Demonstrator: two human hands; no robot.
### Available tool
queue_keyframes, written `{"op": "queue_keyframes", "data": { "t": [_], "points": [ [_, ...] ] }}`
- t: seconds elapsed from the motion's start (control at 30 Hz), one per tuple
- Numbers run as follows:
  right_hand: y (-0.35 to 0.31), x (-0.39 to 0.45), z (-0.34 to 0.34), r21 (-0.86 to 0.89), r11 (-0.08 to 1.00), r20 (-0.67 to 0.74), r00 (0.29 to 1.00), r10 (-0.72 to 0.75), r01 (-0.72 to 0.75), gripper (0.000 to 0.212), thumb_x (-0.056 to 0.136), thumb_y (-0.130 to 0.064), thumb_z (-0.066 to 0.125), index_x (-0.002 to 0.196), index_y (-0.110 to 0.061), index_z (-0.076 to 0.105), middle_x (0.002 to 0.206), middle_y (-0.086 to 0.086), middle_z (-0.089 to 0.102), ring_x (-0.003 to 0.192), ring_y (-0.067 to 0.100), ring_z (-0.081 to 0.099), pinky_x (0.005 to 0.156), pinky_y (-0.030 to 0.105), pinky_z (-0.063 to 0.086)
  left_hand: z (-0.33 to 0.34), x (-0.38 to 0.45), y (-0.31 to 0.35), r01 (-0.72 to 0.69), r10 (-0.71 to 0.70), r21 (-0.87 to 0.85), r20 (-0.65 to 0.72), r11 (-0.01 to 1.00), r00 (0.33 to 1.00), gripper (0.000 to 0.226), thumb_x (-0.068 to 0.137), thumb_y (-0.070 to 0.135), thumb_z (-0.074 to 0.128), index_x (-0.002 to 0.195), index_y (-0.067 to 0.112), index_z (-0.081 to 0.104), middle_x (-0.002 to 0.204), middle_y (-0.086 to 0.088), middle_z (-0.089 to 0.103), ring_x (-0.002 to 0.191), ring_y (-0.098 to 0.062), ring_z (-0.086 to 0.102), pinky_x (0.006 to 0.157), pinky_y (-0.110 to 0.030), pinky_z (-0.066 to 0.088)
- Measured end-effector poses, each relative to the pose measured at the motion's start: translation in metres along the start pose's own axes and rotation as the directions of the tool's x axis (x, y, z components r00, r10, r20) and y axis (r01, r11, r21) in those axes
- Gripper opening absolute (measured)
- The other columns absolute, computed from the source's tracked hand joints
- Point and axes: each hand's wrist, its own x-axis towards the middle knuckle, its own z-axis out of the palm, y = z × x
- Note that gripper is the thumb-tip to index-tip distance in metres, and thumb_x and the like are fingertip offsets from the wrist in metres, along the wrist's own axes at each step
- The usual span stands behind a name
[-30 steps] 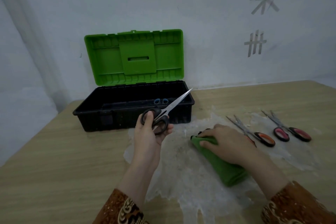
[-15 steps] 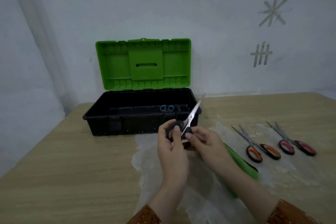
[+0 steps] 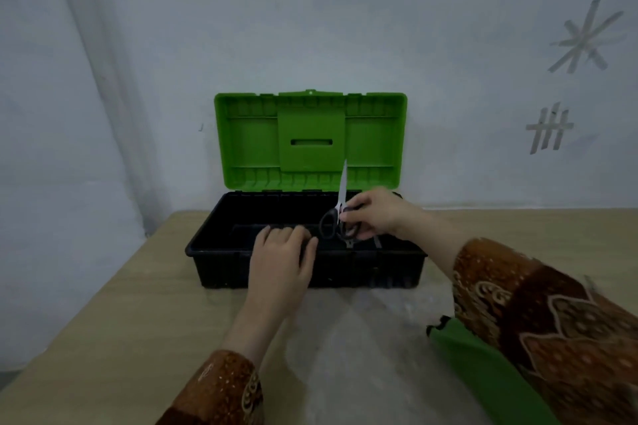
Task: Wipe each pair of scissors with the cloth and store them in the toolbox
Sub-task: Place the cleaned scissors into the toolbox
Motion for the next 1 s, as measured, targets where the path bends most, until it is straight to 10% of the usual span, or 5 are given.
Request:
{"op": "queue_keyframes", "data": {
  "t": [0.17, 0.37, 0.53, 0.67, 1.0],
  "points": [
    [0.006, 0.040, 0.031, -0.358, 0.926, 0.098, 0.981, 0.170, -0.125, 0.011, 0.082, -0.017, 0.074, 0.088, -0.009, 0.070, 0.058, -0.001, 0.061, 0.050, 0.008, 0.052, 0.046, 0.017, 0.043, 0.017, -0.003, -0.022, -0.126, 0.123, 0.150, 0.030, 0.981, 0.992, 0.041, 0.098, 0.037, 0.035, 0.074, 0.017, 0.061, 0.067, 0.001, 0.058, 0.065, -0.023, 0.055, 0.068, -0.035, 0.042],
    [0.016, 0.065, 0.050, -0.586, 0.799, 0.079, 0.971, 0.224, -0.136, 0.041, 0.082, -0.030, 0.073, 0.112, -0.003, 0.065, 0.107, 0.009, 0.067, 0.099, 0.023, 0.062, 0.083, 0.031, 0.050, 0.022, -0.005, -0.025, -0.173, 0.180, 0.135, -0.044, 0.976, 0.983, 0.038, 0.099, 0.036, 0.038, 0.073, 0.016, 0.058, 0.067, 0.000, 0.055, 0.062, -0.022, 0.052, 0.062, -0.034, 0.038],
    [0.010, 0.068, 0.054, -0.713, 0.684, 0.045, 0.963, 0.265, -0.155, 0.032, 0.085, -0.035, 0.070, 0.087, -0.004, 0.062, 0.066, 0.005, 0.057, 0.055, 0.018, 0.052, 0.051, 0.025, 0.043, 0.026, -0.007, -0.026, -0.167, 0.178, 0.126, -0.085, 0.978, 0.980, 0.036, 0.098, 0.034, 0.041, 0.072, 0.014, 0.058, 0.066, -0.001, 0.054, 0.062, -0.022, 0.050, 0.065, -0.033, 0.036],
    [0.006, 0.065, 0.063, -0.844, 0.530, 0.033, 0.977, 0.209, -0.085, 0.049, 0.091, -0.045, 0.057, 0.113, -0.002, 0.061, 0.093, 0.008, 0.064, 0.080, 0.021, 0.060, 0.060, 0.025, 0.043, 0.025, -0.007, -0.026, -0.164, 0.172, 0.116, -0.060, 0.980, 0.983, 0.037, 0.098, 0.034, 0.041, 0.073, 0.014, 0.059, 0.067, 0.000, 0.055, 0.062, -0.021, 0.050, 0.064, -0.032, 0.038],
    [0.003, 0.022, 0.017, -0.643, 0.765, -0.069, 0.997, -0.027, -0.024, 0.021, 0.077, -0.026, 0.079, 0.086, -0.008, 0.073, 0.078, 0.010, 0.071, 0.068, 0.025, 0.070, 0.058, 0.031, 0.059, 0.019, -0.008, -0.020, -0.135, 0.133, 0.098, 0.034, 0.986, 0.991, 0.038, 0.099, 0.033, 0.035, 0.083, 0.015, 0.063, 0.074, 0.000, 0.060, 0.069, -0.022, 0.055, 0.073, -0.036, 0.041]
  ]
}}
